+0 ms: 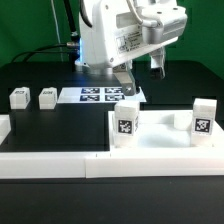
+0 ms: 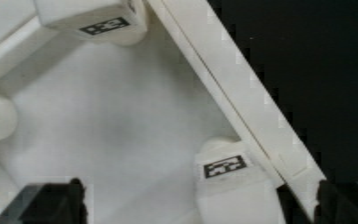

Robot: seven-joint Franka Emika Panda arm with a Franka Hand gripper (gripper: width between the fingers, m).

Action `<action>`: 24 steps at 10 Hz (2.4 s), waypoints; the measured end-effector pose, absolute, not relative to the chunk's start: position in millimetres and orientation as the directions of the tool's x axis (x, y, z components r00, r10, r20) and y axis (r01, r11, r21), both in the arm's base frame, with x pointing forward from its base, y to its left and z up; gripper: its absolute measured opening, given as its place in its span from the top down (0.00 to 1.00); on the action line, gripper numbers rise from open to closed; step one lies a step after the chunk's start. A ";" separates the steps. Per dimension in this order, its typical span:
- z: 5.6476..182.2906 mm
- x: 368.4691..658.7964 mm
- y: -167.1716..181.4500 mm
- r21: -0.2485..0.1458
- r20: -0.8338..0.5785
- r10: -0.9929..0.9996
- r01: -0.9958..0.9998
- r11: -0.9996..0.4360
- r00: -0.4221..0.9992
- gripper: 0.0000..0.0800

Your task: Assemble square table

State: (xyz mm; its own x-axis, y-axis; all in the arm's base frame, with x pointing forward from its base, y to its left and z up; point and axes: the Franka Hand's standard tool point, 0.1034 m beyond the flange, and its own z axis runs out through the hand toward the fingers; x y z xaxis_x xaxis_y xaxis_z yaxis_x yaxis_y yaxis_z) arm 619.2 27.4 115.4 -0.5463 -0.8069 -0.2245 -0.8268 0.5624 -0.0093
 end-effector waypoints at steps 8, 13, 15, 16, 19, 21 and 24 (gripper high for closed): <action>108.4 608.7 18.5 -0.274 -0.038 -0.968 -0.934 -0.230 0.249 0.19; 104.4 605.7 -4.7 -0.231 0.163 -0.560 -0.520 -0.822 0.813 0.19; 104.2 605.7 -6.1 -0.207 0.187 -0.467 -0.430 -0.879 0.864 0.19; 103.9 605.7 -6.9 -0.189 0.199 -0.408 -0.374 -0.908 0.891 0.19; 86.5 590.0 14.0 -0.112 0.133 -0.185 -0.171 -0.979 0.974 0.19; 66.9 583.6 14.0 -0.082 0.137 -0.102 -0.091 -0.992 0.985 0.19; 67.2 584.2 11.4 -0.066 0.142 -0.029 -0.020 -0.998 0.989 0.19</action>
Offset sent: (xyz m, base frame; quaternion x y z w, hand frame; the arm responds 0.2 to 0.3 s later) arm -0.0167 0.0128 -0.0023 0.0386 -0.0250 -0.2244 0.9734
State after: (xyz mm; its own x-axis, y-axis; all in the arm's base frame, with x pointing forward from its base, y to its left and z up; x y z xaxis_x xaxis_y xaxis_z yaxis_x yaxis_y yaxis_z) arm 584.2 11.4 67.2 0.9895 -0.0292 0.1419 -0.0199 -0.9976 -0.0662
